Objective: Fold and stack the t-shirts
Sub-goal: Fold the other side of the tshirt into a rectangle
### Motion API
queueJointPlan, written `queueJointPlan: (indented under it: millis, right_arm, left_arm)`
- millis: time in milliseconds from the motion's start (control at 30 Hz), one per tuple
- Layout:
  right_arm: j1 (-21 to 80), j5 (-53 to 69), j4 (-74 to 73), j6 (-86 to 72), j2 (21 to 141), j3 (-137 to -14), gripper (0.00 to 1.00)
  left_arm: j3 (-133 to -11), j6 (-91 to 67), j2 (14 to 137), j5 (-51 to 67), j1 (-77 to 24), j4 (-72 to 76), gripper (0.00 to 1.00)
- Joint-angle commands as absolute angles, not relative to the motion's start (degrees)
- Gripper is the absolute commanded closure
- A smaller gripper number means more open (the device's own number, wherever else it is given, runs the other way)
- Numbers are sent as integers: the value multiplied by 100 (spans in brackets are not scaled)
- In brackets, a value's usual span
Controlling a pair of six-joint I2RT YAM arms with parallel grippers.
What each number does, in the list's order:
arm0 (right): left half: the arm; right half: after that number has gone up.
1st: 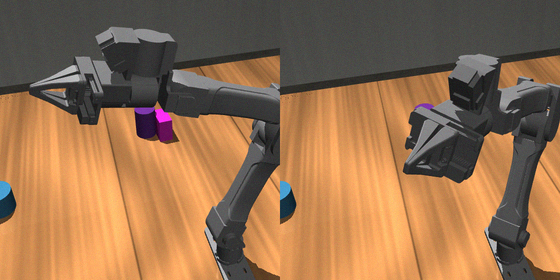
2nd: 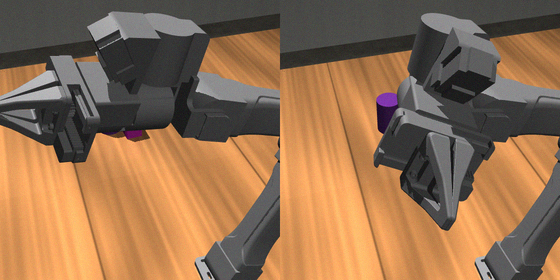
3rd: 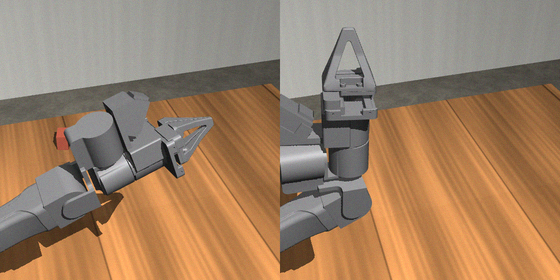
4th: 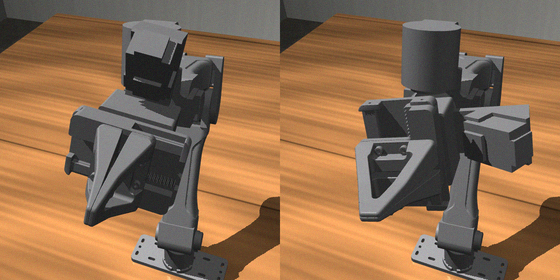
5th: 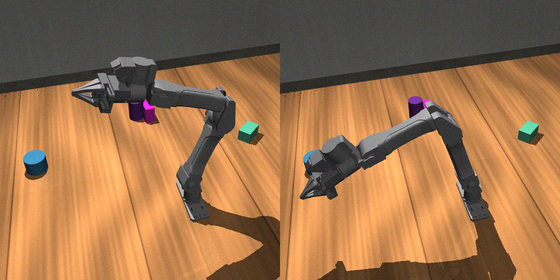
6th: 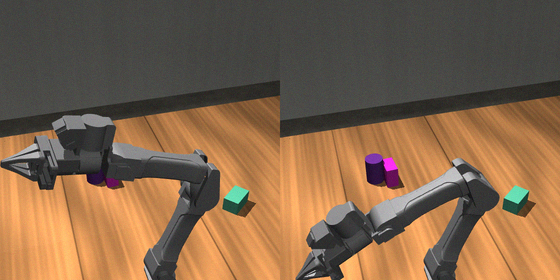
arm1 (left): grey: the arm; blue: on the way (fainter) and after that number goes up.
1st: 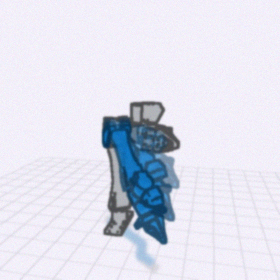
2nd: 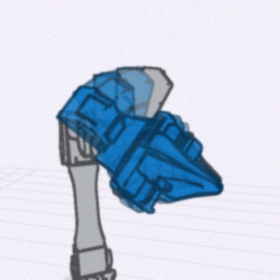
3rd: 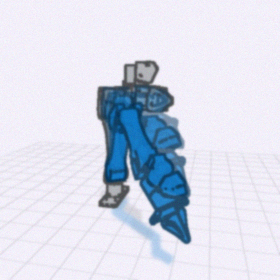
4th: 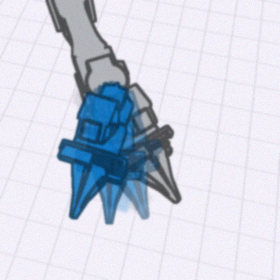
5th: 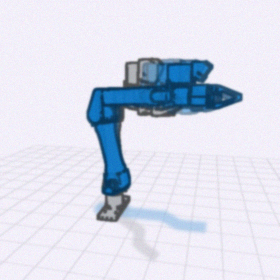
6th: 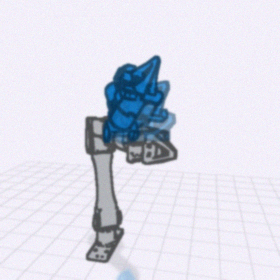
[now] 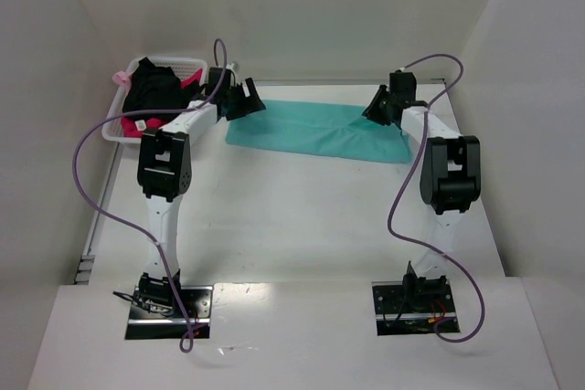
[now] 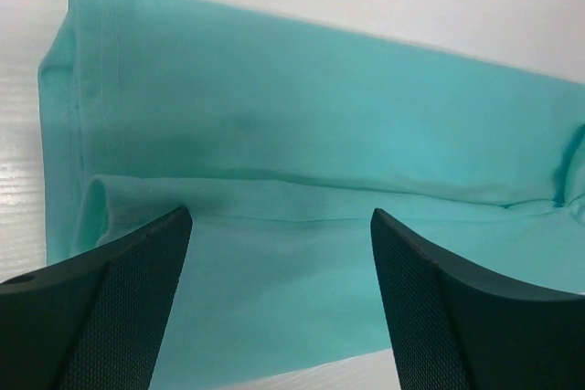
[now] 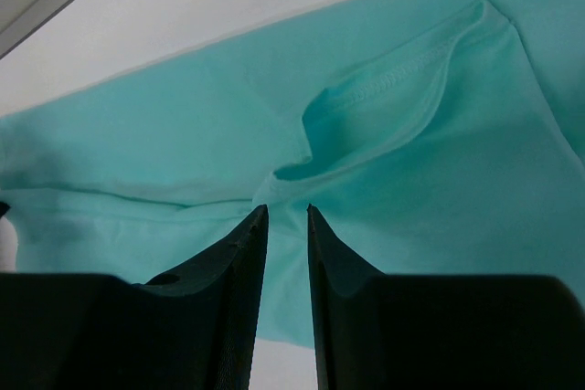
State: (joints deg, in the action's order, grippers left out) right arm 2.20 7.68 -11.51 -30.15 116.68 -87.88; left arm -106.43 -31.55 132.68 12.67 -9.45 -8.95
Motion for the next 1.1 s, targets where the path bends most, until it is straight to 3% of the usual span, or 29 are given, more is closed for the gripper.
queueJointPlan:
  millis: [0,200,633,1067]
  right_arm:
    - [229,589,-861,-2953,11075,-8517,70]
    - [229,642,-668,-2953,11240,-8375,69]
    - [229,747,-826,-2953,12532,-9561,73]
    - [229,940,-940,-2953,13543,-11091,73]
  left_arm:
    - [-11100,-3032,13393,1152,-914,-790,13]
    - [-11268,-2979,13526,686,-914,-791,13]
    - [-11215,-2752,13219,931,-861,-976,9]
    - [-10715,-1477,12217,1415,-809,-1687,4]
